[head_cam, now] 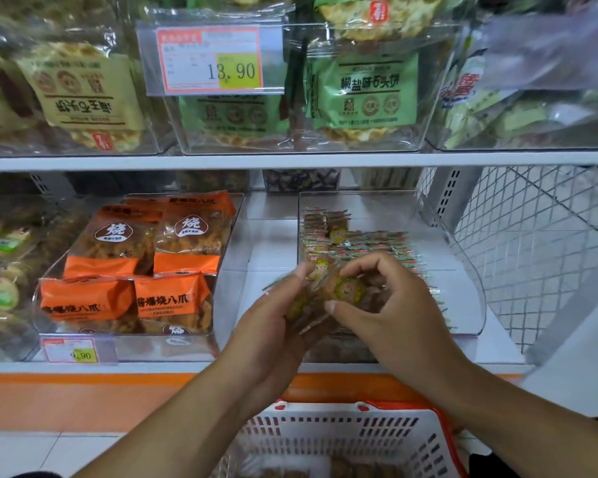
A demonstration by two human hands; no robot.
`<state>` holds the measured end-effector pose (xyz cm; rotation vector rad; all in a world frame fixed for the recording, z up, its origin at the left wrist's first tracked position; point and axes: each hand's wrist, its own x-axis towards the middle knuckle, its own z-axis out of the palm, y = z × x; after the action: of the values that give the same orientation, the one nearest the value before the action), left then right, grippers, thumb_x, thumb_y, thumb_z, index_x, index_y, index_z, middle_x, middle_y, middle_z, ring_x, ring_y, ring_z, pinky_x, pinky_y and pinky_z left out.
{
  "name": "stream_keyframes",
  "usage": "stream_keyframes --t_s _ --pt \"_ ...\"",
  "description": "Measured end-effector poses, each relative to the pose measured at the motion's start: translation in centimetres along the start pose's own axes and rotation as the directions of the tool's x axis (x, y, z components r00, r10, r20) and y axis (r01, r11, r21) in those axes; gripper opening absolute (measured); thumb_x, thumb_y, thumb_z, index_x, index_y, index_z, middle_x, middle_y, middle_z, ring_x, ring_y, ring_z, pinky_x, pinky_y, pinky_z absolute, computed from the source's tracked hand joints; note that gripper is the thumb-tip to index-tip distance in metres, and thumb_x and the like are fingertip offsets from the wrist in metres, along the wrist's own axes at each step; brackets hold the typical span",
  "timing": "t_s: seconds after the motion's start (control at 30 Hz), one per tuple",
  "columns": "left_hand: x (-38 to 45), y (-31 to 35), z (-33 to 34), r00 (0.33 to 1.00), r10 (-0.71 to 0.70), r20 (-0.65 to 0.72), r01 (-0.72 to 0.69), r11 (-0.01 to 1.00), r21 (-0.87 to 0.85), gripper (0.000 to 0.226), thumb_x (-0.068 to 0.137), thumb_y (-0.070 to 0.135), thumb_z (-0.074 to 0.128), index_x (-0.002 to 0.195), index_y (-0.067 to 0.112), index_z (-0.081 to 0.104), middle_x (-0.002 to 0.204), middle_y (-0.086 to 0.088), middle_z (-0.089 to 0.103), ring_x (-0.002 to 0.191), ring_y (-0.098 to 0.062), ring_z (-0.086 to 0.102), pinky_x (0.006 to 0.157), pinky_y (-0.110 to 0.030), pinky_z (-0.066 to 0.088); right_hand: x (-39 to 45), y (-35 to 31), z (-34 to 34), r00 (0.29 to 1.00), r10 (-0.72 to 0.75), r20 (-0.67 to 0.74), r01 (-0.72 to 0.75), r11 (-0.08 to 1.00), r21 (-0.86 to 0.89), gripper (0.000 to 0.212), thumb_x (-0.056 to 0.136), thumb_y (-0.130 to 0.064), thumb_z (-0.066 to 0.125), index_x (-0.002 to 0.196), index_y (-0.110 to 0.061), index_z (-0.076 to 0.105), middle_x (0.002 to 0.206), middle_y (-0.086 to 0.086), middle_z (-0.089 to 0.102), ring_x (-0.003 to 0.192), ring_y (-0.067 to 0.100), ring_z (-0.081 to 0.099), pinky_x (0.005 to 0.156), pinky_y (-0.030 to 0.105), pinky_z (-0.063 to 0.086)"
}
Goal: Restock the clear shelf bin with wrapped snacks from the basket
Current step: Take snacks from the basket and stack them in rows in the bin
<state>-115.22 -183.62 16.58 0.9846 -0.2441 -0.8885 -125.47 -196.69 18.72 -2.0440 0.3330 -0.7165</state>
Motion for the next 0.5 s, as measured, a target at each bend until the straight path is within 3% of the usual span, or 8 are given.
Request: stream_keyframes --t_s 0.07,0.13,0.27,0.33,0.43,0.5 --pt "-0.3 0.2 -0.3 0.997 -0.069 0.018 0.071 0.990 -0.124 0.066 0.091 0.062 0.056 0.132 0.010 0.065 0.128 -0.021 0.069 0.116 -0.031 0.068 0.101 -0.043 0.054 -0.3 0.1 0.2 1.000 0.014 -0.012 -0.014 1.000 -0.011 0.034 0.074 -0.028 0.086 0.093 -0.038 0.059 0.097 -0.029 0.064 0.088 -0.009 0.061 0.065 0.002 0.043" --pt "-0.5 0.3 -0.3 0.992 -0.113 0.059 0.123 0.972 -0.198 0.077 0.091 0.068 0.050 0.140 0.009 0.058 0.136 -0.024 0.062 0.127 -0.036 0.061 0.106 -0.047 0.049 -0.7 0.0 0.8 0.999 0.046 -0.005 -0.046 0.999 0.027 0.031 0.074 -0.034 0.086 0.092 -0.037 0.061 0.096 -0.028 0.064 0.088 -0.007 0.062 0.065 0.006 0.046" --pt "-0.7 -0.3 0.8 0.991 -0.039 0.132 0.061 0.985 -0.163 0.063 0.073 0.048 0.084 0.123 0.013 0.071 0.123 -0.016 0.071 0.112 -0.033 0.071 0.080 -0.044 0.062 -1.4 -0.5 2.6 0.997 0.024 0.074 -0.032 0.993 0.111 0.016 0.086 -0.040 0.075 0.099 -0.034 0.068 0.095 -0.014 0.070 0.088 0.005 0.067 0.072 0.019 0.053" --pt "-0.6 -0.2 0.9 0.996 0.003 0.090 0.009 0.990 -0.138 0.060 0.074 0.030 0.083 0.128 0.014 0.066 0.127 -0.007 0.071 0.113 -0.028 0.071 0.078 -0.040 0.062 -1.5 -0.8 2.7 0.993 0.026 0.113 -0.047 0.981 0.188 0.013 0.095 -0.031 0.066 0.108 -0.033 0.069 0.099 -0.010 0.071 0.088 0.011 0.069 0.075 0.027 0.058" --pt "-0.4 0.3 0.9 0.998 0.020 0.054 -0.011 0.987 -0.160 0.050 0.087 0.021 0.065 0.136 0.017 0.060 0.133 -0.002 0.069 0.122 -0.023 0.066 0.095 -0.040 0.055 -1.5 -0.8 2.3 0.957 0.249 0.145 -0.286 0.889 0.357 0.024 0.088 -0.027 0.075 0.110 -0.034 0.068 0.096 -0.011 0.073 0.082 0.013 0.072 0.074 0.031 0.062" --pt "-0.3 0.4 0.9 0.998 0.020 0.054 -0.012 0.988 -0.151 0.048 0.090 0.025 0.059 0.137 0.021 0.060 0.133 0.001 0.069 0.121 -0.018 0.067 0.097 -0.039 0.049 -1.4 -0.8 2.2 0.870 0.379 0.317 -0.491 0.737 0.466 0.024 0.083 -0.036 0.078 0.105 -0.027 0.072 0.098 -0.004 0.075 0.091 0.016 0.072 0.081 0.038 0.062"
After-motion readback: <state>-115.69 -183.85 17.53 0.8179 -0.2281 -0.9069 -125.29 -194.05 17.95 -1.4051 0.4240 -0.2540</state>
